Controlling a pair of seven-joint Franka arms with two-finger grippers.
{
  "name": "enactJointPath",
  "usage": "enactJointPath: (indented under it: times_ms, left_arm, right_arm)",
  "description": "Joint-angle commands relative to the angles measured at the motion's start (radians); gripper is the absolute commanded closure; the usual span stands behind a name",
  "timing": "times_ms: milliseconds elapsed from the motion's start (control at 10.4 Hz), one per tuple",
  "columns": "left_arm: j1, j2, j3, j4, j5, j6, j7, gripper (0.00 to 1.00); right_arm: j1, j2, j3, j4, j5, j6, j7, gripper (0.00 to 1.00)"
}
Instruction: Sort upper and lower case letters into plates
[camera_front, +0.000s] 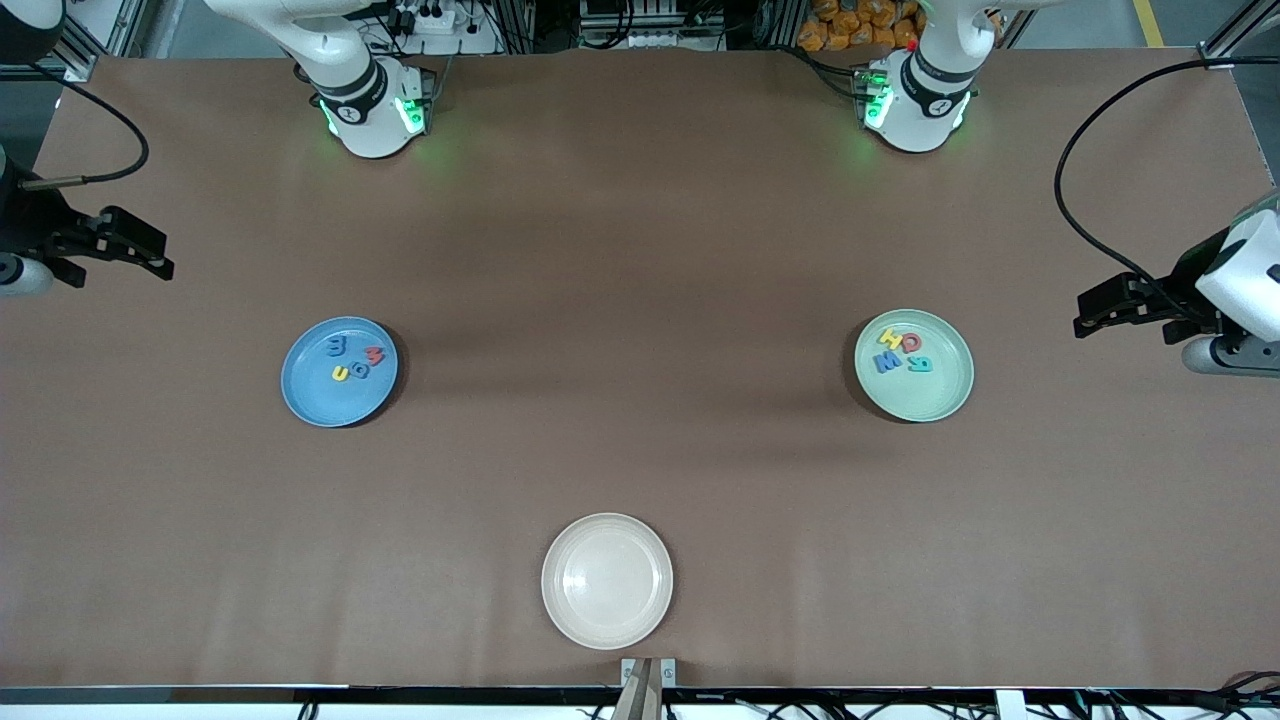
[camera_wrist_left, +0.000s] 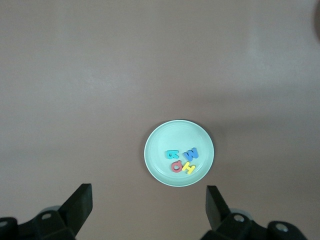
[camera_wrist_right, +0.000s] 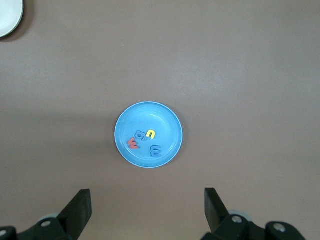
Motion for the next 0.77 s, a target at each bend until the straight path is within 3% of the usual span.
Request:
enactJointPath:
  times_ms: [0, 674]
  left_arm:
    - [-0.005, -0.024, -0.001, -0.019, 0.033, 0.009, 0.048, 0.00]
    - [-0.005, -0.022, -0.001, -0.018, 0.029, 0.009, 0.041, 0.00]
  right_arm:
    - [-0.002, -0.007, 0.002, 0.005, 0.001, 0.003, -0.007, 0.00]
    - [-0.010, -0.007, 0.002, 0.034, 0.001, 0.002, 0.005, 0.00]
